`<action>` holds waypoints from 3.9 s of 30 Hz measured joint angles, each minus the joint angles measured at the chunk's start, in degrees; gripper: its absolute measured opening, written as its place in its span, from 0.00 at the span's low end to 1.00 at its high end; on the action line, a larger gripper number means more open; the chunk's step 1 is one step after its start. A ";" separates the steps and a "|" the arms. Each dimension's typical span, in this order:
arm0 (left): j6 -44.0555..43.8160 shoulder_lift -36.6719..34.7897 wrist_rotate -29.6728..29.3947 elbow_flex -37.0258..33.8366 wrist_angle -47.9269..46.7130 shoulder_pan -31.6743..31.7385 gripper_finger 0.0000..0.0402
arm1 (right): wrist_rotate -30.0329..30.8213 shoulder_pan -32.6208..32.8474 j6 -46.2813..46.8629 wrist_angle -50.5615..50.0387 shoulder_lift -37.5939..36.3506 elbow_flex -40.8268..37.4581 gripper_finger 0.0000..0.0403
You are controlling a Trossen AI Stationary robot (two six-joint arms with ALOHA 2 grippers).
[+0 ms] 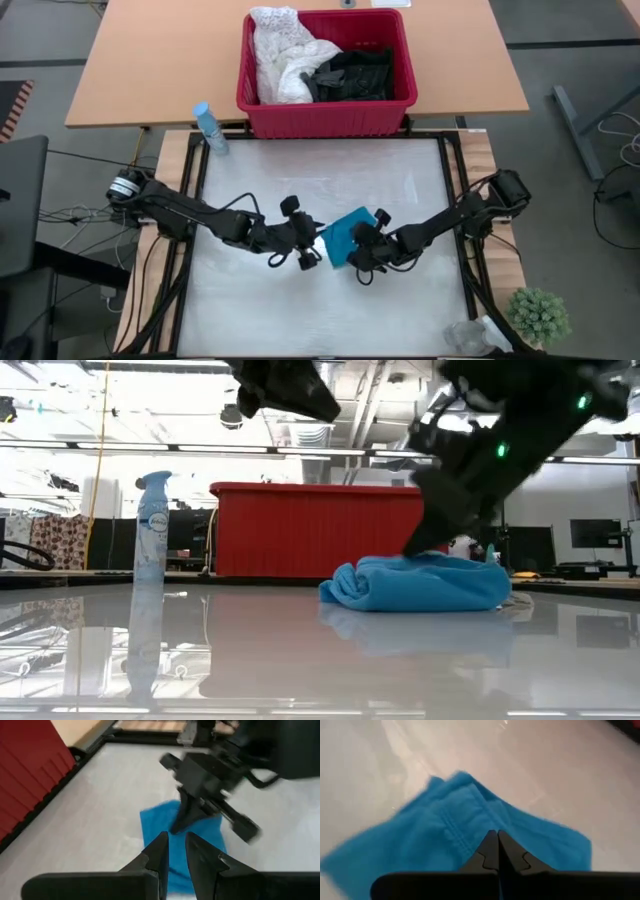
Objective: Fold laundry
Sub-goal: Fold the blue shorts
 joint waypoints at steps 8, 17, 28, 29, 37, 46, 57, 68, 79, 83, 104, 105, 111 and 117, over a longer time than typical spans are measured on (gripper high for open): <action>-2.62 -0.07 -0.59 0.00 -3.92 -1.57 0.14 | -0.52 -1.75 1.67 2.61 4.58 -1.85 0.04; -2.84 -3.17 -1.74 -0.01 -4.26 -1.59 0.14 | -2.31 -3.71 -1.20 2.35 0.18 -0.29 0.04; -2.54 -19.13 -2.86 0.00 -4.10 -1.66 0.14 | -8.47 -5.42 -2.68 4.65 -11.49 0.47 0.04; -2.55 -20.34 -2.78 0.00 -4.14 -1.81 0.14 | -9.48 -5.44 -1.90 5.03 -10.56 0.41 0.04; -2.58 -27.50 -2.54 0.00 -6.40 -3.78 0.14 | -16.81 -5.79 -0.91 12.82 -1.05 0.38 0.04; -3.41 -28.09 -2.56 0.01 -9.89 -3.96 0.14 | -19.76 -11.34 6.11 5.67 4.72 0.58 0.04; -4.96 -27.91 -2.83 0.01 -14.33 -3.96 0.14 | -14.97 -24.93 12.80 -18.75 1.84 0.56 0.04; -5.88 -27.91 -2.86 0.00 -19.86 -3.96 0.14 | -11.64 -43.01 13.85 -24.57 0.42 0.38 0.04; -13.08 -27.91 -2.46 0.00 -22.64 -3.96 0.14 | -7.32 -50.74 6.56 -26.33 -10.82 0.27 0.04; -14.65 -27.91 -1.09 0.00 -22.63 -4.47 0.14 | -9.03 -48.84 4.06 -26.62 -16.57 0.29 0.04; -14.58 -27.91 -1.82 0.00 -22.65 -6.91 0.14 | -16.01 -37.09 6.68 -33.33 -2.57 0.38 0.04; -14.53 -27.91 -2.14 0.01 -22.65 -6.91 0.14 | -15.49 -37.94 6.24 -33.28 -1.91 0.40 0.04; -14.07 -27.91 -4.39 0.00 -22.87 -6.88 0.14 | -15.28 -45.43 3.17 -32.65 -0.86 0.60 0.04; -14.06 -27.91 -4.51 0.00 -23.42 -6.88 0.14 | -12.55 -53.77 1.78 -29.99 -2.92 0.58 0.04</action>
